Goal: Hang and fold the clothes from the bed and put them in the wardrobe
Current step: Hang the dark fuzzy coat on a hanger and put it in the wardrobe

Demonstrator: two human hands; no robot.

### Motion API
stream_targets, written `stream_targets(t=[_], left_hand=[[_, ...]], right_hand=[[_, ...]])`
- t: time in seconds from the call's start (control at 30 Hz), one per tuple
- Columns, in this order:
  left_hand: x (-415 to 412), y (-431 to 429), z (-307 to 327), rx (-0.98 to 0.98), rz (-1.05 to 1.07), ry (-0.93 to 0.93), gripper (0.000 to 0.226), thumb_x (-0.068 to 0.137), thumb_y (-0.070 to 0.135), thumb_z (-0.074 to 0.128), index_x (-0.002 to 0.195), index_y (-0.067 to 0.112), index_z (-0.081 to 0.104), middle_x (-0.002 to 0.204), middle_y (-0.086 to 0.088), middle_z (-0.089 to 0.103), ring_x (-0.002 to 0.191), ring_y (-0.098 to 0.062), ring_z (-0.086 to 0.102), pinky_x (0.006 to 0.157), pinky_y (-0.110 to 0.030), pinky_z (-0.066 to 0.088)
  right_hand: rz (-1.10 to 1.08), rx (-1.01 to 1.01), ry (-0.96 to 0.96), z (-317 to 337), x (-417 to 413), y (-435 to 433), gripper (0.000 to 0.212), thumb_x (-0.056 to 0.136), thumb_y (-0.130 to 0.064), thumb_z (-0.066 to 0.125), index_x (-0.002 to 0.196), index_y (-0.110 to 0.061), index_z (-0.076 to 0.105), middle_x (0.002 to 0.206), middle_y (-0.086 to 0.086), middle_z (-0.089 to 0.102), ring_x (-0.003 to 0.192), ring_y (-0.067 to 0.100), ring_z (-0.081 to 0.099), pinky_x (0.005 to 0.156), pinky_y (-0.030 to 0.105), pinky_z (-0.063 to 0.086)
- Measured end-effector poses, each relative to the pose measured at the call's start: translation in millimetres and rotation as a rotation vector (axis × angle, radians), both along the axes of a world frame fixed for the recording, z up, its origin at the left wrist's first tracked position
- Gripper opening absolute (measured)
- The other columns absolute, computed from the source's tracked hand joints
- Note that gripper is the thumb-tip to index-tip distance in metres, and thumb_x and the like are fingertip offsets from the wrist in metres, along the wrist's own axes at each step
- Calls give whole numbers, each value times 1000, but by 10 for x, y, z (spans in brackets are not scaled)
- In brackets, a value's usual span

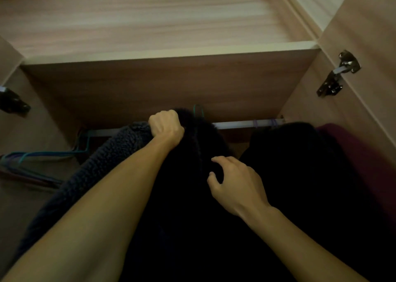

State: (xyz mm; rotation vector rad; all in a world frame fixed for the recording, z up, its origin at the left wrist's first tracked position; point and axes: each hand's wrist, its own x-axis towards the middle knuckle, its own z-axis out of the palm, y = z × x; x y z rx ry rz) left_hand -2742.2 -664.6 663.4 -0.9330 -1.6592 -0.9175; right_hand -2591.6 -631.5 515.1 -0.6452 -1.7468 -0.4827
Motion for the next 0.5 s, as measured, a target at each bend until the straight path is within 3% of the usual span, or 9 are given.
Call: stream_targets(t=[0.13,0.33,0.5], left_hand=[[10,340,77,9,-3,-42,41,87,40,64,59,15,47,57,-1,50,48,-18,44,55,-28,36],[5,757,81,19,13,-53,40,88,36,63,58,15,47,56,-1,50,48,-17,47,44,-21,30],[101,882,127,20,23,-25,39,86,35,65,58,15,46,57,-2,49,50,-18,46,48,-24,33]], right_hand=[[-13,8,2,97,-18,203,42,93,-38,45,132,-24,48,126,-1,55,111,19,53,91,36,47],[-36,15,17,104,-58,451,41,92,-38,44,130,-23,49,124,2,55,109,21,53,92,37,45],[-43,18,16,105,-1,584,43,93,-37,44,133,-22,46,125,2,54,111,20,52,93,38,45]])
